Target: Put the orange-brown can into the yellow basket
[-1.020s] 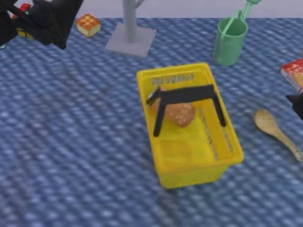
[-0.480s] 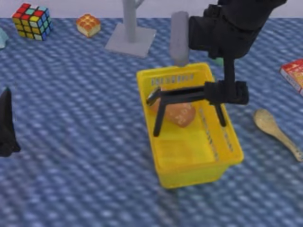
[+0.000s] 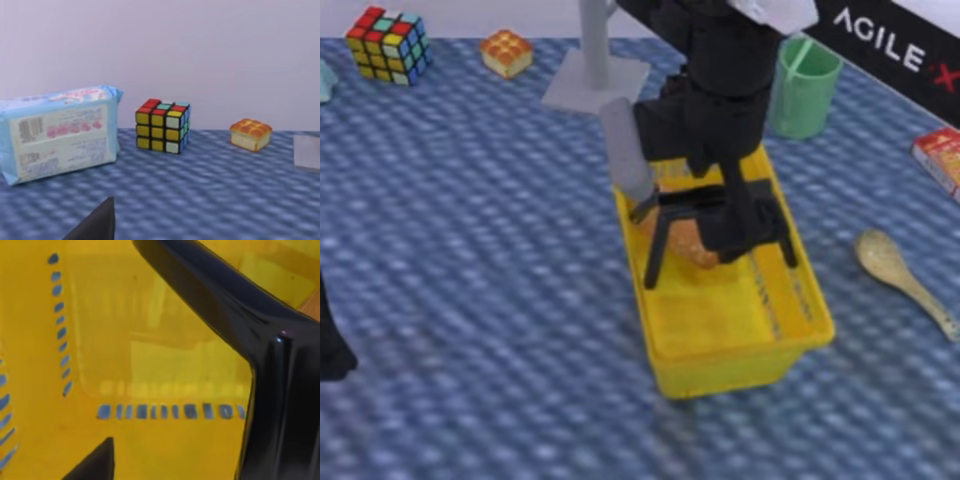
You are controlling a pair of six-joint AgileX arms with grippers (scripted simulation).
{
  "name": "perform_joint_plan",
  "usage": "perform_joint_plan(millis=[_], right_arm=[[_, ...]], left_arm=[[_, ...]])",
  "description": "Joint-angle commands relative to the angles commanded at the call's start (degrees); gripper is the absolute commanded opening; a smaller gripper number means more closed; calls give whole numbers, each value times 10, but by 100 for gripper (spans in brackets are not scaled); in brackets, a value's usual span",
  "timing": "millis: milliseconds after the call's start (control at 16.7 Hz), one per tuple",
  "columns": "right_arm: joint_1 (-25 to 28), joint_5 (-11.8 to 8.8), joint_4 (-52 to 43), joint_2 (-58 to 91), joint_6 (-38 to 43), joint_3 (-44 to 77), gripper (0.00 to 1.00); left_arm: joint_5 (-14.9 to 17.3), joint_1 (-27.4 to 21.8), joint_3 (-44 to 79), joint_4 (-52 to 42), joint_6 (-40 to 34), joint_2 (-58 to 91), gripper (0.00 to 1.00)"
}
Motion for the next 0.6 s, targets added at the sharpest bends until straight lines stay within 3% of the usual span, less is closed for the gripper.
perform_joint_plan(millis=[600], right_arm=[[0, 0, 49, -10, 0, -60, 100]], left_arm=[[0, 0, 0, 0, 0, 0, 100]])
